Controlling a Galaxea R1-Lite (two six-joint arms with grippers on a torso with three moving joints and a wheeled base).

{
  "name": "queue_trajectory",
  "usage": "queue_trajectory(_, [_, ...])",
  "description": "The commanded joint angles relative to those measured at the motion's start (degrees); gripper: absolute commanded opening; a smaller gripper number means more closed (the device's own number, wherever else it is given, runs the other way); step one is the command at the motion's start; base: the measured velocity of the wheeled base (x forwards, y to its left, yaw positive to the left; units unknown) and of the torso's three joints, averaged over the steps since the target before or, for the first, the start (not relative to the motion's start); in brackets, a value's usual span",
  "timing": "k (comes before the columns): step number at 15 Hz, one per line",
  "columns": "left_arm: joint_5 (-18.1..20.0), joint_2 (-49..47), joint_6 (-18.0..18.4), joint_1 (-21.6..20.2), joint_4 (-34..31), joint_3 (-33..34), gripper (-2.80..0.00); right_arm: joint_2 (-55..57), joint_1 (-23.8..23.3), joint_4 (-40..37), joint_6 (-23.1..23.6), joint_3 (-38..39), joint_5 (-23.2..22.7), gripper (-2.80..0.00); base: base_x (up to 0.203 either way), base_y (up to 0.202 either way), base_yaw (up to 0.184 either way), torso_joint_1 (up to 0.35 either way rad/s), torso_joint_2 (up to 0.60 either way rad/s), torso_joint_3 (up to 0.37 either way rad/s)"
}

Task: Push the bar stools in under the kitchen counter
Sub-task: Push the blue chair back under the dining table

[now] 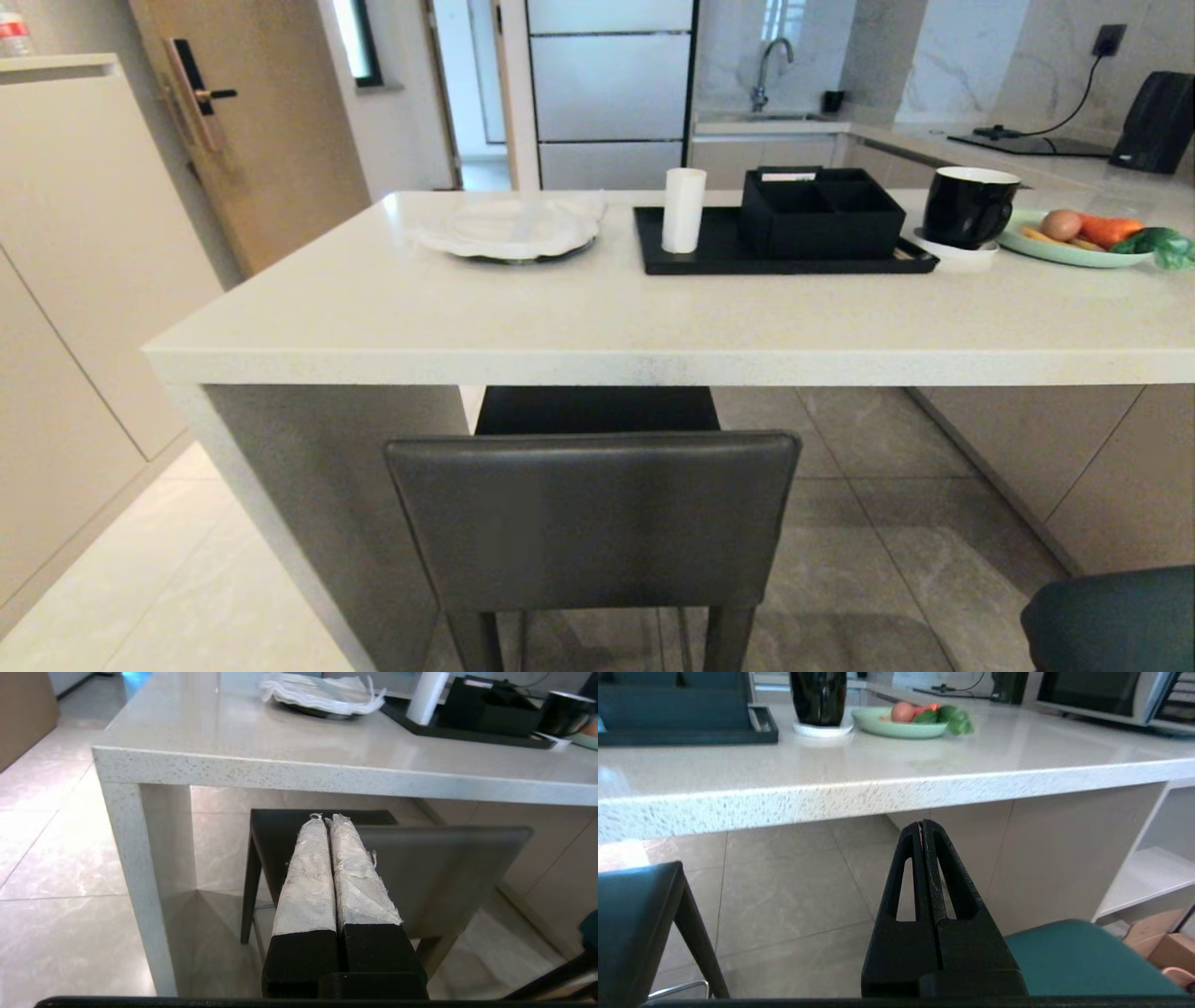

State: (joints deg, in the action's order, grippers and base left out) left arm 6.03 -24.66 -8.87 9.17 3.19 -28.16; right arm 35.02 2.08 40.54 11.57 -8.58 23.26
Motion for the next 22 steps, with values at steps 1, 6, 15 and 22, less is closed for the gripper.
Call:
queue_trajectory(1, [0.2, 2.5, 0.1, -0.1, -2.3, -2.3, -2.8, -7.1, -0.8, -9.7, -0.1, -5.1, -0.1, -2.8, 0.0, 0.0, 0.0, 0.0, 0.0, 0.0])
queue_trajectory(6, [0.1, 4.8, 3.6, -0.6, -6.2, -6.1, -2.8, -19.9, -1.5, -37.5, -1.0, -18.8, -3.4, -2.8, 0.0, 0.0, 0.0, 0.0, 0.0, 0.0])
queue_trajectory(15, [-0.5, 8.2, 4.9, -3.4, -13.0, -11.3, -2.8, -28.9, -1.6, -66.5, -2.3, -37.7, -12.7, -2.8, 0.0, 0.0, 0.0, 0.0, 0.0, 0.0])
queue_trajectory(22, [1.9, 8.1, 5.3, -11.1, -21.0, -16.9, -2.8, -29.9, -1.8, -71.6, -4.9, -40.7, -13.9, -2.8, 0.0, 0.0, 0.0, 0.0, 0.0, 0.0])
